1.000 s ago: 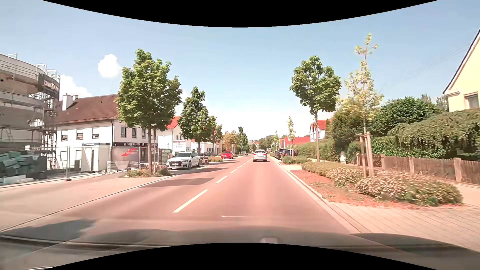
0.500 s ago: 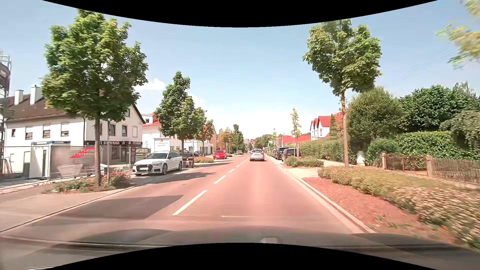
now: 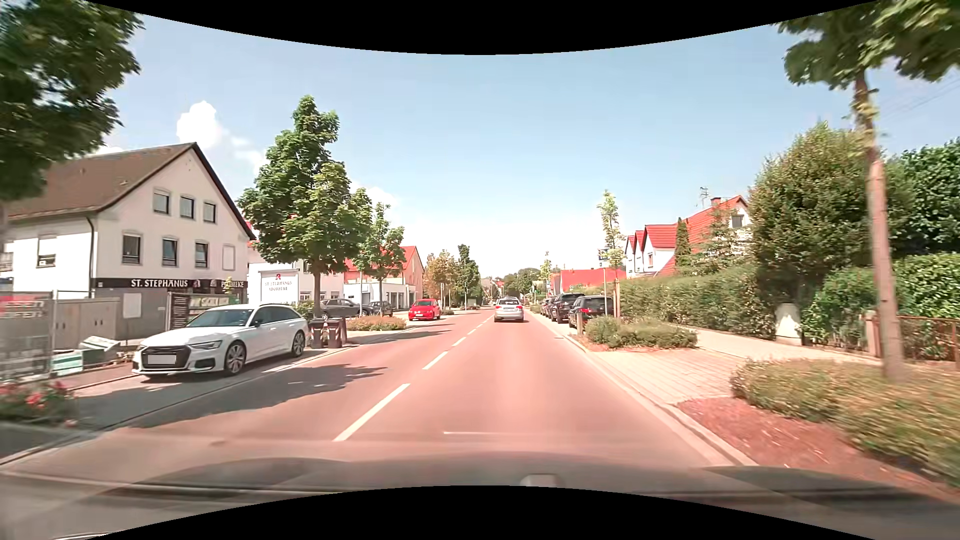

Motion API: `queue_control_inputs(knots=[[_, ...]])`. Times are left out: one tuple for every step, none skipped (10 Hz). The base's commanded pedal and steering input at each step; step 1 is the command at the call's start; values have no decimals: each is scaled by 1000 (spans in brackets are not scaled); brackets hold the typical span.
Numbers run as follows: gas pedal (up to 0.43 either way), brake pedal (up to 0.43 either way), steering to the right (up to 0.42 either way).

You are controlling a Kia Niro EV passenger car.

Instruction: Follow the waypoints while adhering to traffic rules and regulations

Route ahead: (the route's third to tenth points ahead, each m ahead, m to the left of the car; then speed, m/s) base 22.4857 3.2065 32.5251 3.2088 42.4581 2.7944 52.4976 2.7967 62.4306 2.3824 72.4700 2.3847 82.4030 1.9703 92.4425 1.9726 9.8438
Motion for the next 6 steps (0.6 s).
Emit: queue_control_inputs(knots=[[169, 0, 9], [157, 0, 9], [157, 0, 8], [157, 0, 8], [157, 0, 8], [157, 0, 7]])
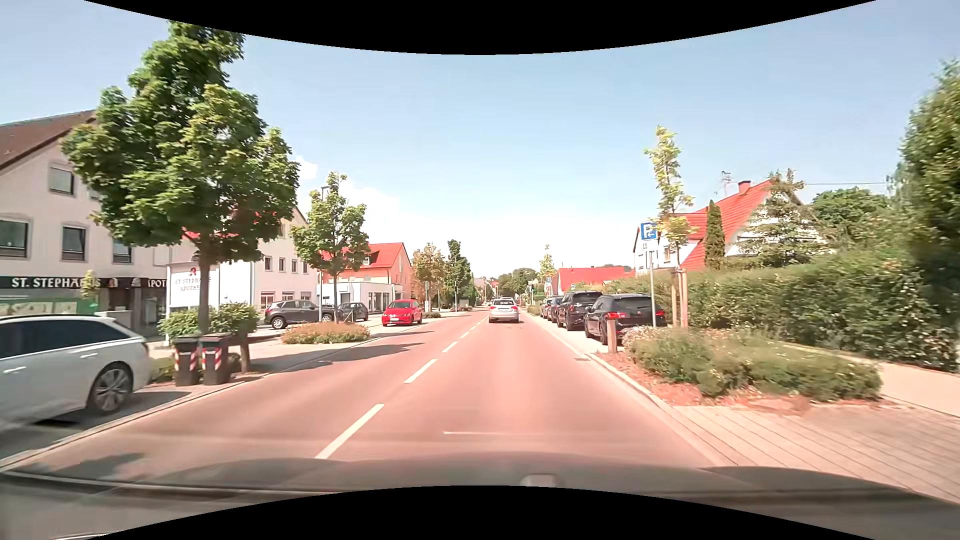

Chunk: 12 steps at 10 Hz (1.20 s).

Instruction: Follow the waypoints while adhering to traffic rules and regulations

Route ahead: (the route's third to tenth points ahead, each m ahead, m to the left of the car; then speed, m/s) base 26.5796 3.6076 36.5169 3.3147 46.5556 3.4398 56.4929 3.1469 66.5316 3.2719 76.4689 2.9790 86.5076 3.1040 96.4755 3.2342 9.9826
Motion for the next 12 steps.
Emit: queue_control_inputs(knots=[[150, 0, 7], [150, 0, 6], [150, 0, 6], [150, 0, 5], [150, 0, 1], [138, 0, -1], [138, 0, -4], [130, 0, -4], [130, 0, -4], [130, 0, -4], [130, 0, -4], [138, 0, -3]])
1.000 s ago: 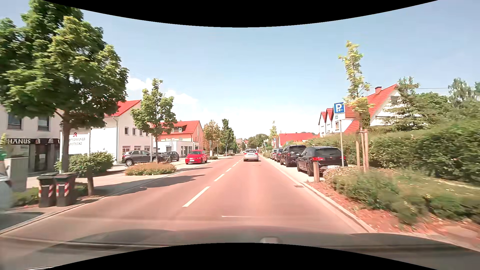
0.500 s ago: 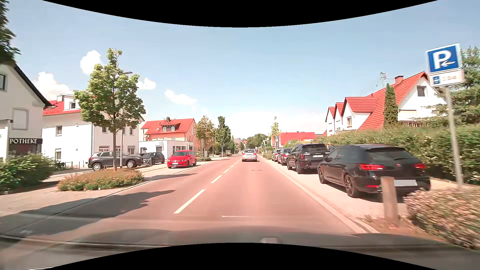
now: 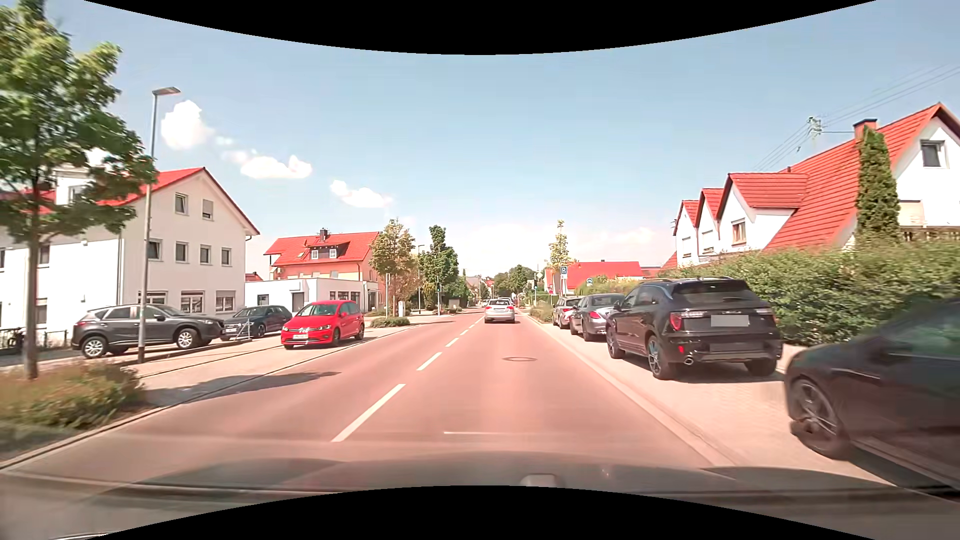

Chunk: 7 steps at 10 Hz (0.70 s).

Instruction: Follow the waypoints while adhering to traffic rules and regulations

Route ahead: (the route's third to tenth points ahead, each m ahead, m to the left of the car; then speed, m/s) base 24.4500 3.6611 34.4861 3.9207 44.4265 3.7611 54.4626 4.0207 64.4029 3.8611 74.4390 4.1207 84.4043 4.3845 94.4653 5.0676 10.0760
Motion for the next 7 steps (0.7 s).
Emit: queue_control_inputs(knots=[[138, 0, -3], [138, 0, -4], [138, 0, -3], [138, 0, -2], [138, 0, -1], [138, 0, -1], [138, 0, -1]])
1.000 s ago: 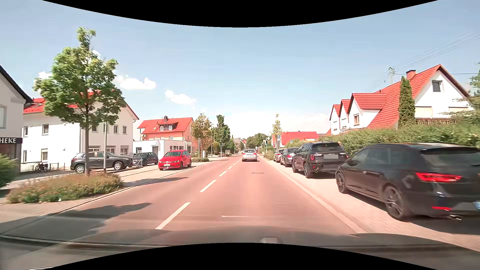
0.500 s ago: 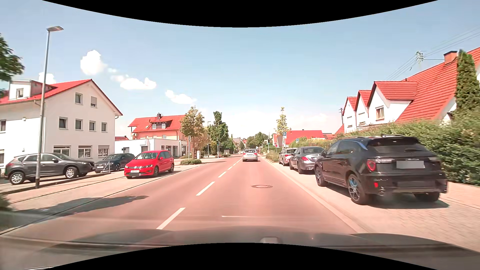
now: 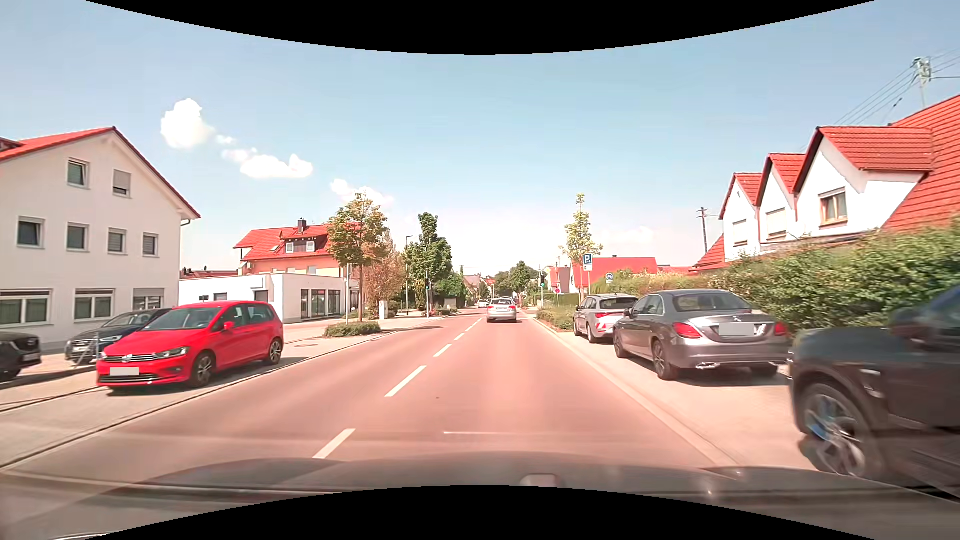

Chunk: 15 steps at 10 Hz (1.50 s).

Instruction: Follow the waypoints while adhering to traffic rules and regulations

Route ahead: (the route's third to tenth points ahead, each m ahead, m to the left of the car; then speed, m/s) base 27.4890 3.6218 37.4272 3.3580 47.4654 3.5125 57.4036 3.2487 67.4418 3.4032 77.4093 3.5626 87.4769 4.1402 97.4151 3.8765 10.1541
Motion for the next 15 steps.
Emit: queue_control_inputs(knots=[[138, 0, -1], [138, 0, -1], [138, 0, -1], [138, 0, -1], [138, 0, -1], [138, 0, -1], [138, 0, -1], [138, 0, -1], [138, 0, -1], [138, 0, -1], [138, 0, -1], [138, 0, -1], [138, 0, -1], [138, 0, 0], [138, 0, -1]])
